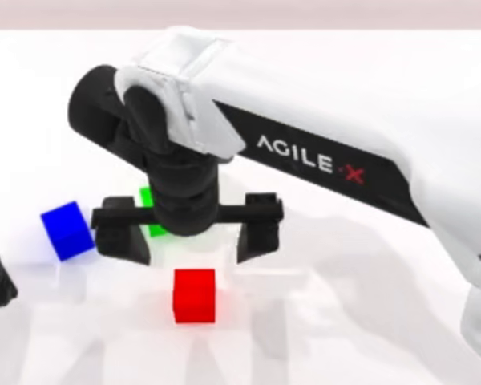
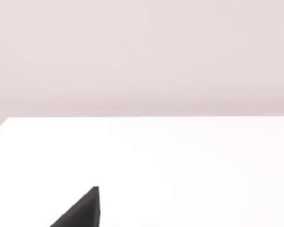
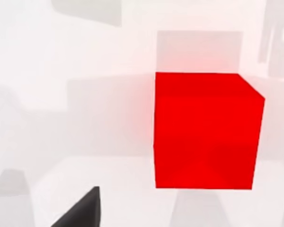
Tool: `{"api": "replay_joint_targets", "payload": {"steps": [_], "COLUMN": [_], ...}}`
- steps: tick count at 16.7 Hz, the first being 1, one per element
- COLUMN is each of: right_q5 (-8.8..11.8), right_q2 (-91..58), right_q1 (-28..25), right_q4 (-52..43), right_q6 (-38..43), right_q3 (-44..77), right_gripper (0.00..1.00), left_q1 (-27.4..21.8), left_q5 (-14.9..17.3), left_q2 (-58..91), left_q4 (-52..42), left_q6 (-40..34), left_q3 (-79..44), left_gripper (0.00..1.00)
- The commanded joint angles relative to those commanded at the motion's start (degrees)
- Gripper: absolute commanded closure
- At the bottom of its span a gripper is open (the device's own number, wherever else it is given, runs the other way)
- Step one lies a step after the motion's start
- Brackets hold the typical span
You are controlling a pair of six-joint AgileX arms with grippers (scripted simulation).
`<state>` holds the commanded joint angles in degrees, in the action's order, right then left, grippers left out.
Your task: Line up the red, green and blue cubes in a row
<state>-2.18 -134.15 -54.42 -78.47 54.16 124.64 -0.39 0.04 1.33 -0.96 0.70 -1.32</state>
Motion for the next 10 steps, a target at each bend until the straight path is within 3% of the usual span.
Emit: {"api": "replay_joint_targets", "payload": {"steps": [5,10], "right_q5": [-3.5,-7.1], "right_q2": [14.6,42.5], "right_q1": [5.8,16.3], "right_q4": [7.5,20.7], "right_q6": [-7.0,-18.2], "right_q3": [-12.2,-34.6], "right_gripper": [0.0,0.0], "left_q1": [-2.8,-7.3], "left_q5": [0.1,0.0], "left_q2": [11.5,34.9], "left_q4": [-7.6,-20.8], "left_q6": [5.6,15.1], "left_q3": [-11.2,-31.0], "left_gripper": [0.0,0.0]}}
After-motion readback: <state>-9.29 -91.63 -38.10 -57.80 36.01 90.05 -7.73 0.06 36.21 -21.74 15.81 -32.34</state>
